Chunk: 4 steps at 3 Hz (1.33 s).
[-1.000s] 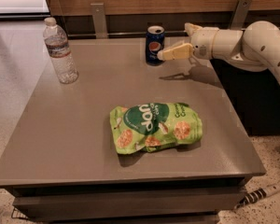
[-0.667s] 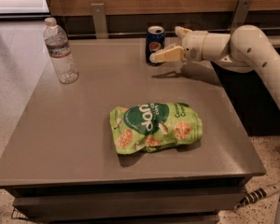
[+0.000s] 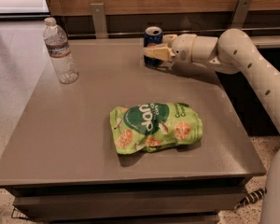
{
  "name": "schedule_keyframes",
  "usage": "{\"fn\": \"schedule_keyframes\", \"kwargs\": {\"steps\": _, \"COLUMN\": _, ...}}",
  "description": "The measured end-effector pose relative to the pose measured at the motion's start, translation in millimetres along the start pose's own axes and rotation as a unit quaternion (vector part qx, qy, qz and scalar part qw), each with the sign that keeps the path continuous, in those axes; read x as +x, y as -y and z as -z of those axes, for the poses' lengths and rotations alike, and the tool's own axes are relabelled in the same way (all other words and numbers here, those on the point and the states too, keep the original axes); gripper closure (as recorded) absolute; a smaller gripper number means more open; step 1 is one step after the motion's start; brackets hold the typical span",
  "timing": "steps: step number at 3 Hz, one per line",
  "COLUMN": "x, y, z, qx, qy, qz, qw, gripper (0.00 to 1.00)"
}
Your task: Pick pepsi can
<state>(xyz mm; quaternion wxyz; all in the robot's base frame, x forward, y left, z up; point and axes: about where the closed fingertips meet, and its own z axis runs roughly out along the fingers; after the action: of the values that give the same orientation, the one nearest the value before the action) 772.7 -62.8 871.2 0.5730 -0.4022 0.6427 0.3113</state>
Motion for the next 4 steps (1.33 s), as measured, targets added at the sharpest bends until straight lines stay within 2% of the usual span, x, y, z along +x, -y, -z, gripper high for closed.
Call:
{"fn": "schedule_keyframes", "kwargs": {"steps": 2, "x": -0.1, "y": -3.2, "z": -5.1, "qx": -0.004, "qy": 0.000, "qz": -0.001, "qw": 1.0000, "gripper": 0.91}}
{"fn": "schedule_keyframes", "kwargs": {"steps": 3, "x": -2.1, "y": -5.3, "z": -9.4, "qx": -0.009, "qy": 0.000, "qz": 0.000, "qw": 1.0000, "gripper": 1.00}}
{"fn": "schedule_keyframes", "kwargs": {"steps": 4, "x": -9.7, "y": -8.4, "z": -16.5, "qx": -0.020, "qy": -0.001, "qz": 0.002, "qw": 0.9998, "gripper": 1.00}}
